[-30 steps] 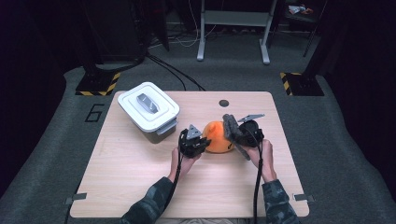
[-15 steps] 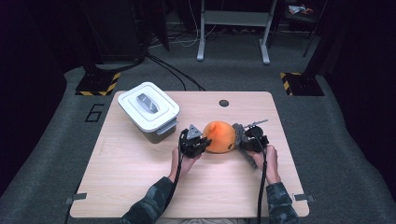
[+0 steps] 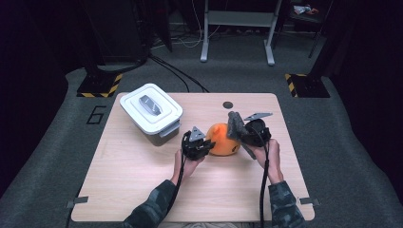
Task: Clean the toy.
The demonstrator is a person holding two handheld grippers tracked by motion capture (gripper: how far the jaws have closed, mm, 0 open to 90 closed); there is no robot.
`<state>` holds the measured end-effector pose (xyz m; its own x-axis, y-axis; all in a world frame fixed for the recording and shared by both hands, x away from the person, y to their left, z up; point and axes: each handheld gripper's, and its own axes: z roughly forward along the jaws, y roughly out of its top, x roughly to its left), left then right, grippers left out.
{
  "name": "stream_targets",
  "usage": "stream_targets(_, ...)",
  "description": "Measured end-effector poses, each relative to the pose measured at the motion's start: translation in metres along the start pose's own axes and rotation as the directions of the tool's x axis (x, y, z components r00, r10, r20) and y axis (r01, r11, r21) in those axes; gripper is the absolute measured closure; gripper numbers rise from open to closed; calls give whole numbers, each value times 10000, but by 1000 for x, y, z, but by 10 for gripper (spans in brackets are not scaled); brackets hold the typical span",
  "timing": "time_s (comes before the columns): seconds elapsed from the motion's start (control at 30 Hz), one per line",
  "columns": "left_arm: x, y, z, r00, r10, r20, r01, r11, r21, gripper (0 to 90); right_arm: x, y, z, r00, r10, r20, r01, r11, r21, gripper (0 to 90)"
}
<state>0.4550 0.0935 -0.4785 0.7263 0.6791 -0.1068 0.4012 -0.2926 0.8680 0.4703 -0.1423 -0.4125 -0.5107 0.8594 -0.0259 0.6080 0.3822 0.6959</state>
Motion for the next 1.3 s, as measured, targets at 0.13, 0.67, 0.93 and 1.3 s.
stream_targets(0.13, 2, -1, 0, 10000, -21, 79, 22, 10000, -80, 745, 4, -3, 17, 9997, -125, 206, 117, 9991, 409, 724)
stream_targets(0.67, 13, -16, -3, 9958, -910, 93, 909, 9958, 139, 469, -9, -15, 23, 9992, 278, 277, -293, 9982, 520, 735)
stream_targets(0.93, 10, -21, 5, 9948, -1009, 158, 1004, 9945, 285, 630, -13, -18, 25, 9986, 433, 319, -449, 9977, 513, 736)
stream_targets(1.3, 9, -7, 5, 10000, -83, 9, 83, 10000, -53, 830, -21, -25, 16, 9945, 940, 451, -931, 9954, -230, 750)
